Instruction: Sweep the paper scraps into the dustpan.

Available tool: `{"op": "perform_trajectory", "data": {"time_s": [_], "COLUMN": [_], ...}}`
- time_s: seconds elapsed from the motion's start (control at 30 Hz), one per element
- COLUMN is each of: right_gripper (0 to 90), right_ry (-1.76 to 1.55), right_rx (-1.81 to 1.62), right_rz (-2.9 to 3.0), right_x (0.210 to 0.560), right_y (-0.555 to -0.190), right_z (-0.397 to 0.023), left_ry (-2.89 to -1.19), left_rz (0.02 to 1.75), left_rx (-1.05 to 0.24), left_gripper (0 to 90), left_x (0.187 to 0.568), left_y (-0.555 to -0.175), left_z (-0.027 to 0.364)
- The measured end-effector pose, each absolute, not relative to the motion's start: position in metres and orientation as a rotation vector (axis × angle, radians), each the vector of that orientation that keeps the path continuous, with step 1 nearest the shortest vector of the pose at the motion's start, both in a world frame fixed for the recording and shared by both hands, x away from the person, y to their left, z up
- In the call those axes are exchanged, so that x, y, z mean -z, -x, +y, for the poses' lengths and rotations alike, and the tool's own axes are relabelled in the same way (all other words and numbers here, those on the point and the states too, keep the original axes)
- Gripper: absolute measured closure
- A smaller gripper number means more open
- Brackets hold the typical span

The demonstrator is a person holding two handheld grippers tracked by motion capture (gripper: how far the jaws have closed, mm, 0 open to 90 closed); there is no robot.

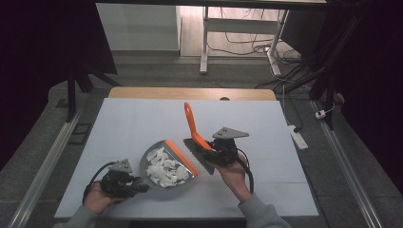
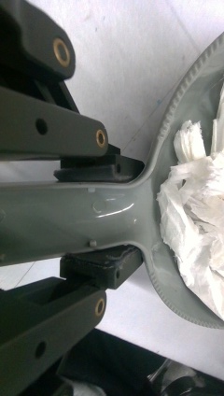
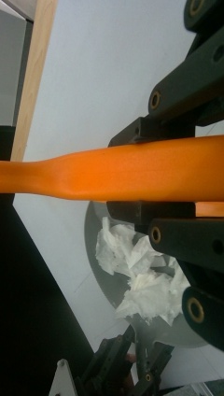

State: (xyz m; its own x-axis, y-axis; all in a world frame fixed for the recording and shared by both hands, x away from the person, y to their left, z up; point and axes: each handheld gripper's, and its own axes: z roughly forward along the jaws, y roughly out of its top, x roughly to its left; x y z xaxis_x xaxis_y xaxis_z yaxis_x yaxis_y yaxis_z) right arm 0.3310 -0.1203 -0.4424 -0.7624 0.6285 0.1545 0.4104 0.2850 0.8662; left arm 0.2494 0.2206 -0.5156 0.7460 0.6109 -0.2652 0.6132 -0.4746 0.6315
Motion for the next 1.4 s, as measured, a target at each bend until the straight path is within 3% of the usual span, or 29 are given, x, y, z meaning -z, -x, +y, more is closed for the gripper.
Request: {"op": "perform_trajectory", "data": {"time_s": [0.9, 1.4], "right_gripper": [70.1, 70.1], "right_ry": [-0.907, -0.939], "right_rx": [-1.484, -1.482], "right_rz": [2.308, 2.311], "right_x": [0.432, 0.435], "right_y": [-0.326, -0.332], "right_z": [-0.201, -0.23], "left_ry": [-1.981, -1.85], "left_rz": [1.188, 1.335], "left_rx": [-0.1, -0.195], "left_gripper": [61.2, 61.2], "left_x": [0.499, 0.493], "left_y": [-0.255, -0.257], "left_z": [0.224, 0.25]}}
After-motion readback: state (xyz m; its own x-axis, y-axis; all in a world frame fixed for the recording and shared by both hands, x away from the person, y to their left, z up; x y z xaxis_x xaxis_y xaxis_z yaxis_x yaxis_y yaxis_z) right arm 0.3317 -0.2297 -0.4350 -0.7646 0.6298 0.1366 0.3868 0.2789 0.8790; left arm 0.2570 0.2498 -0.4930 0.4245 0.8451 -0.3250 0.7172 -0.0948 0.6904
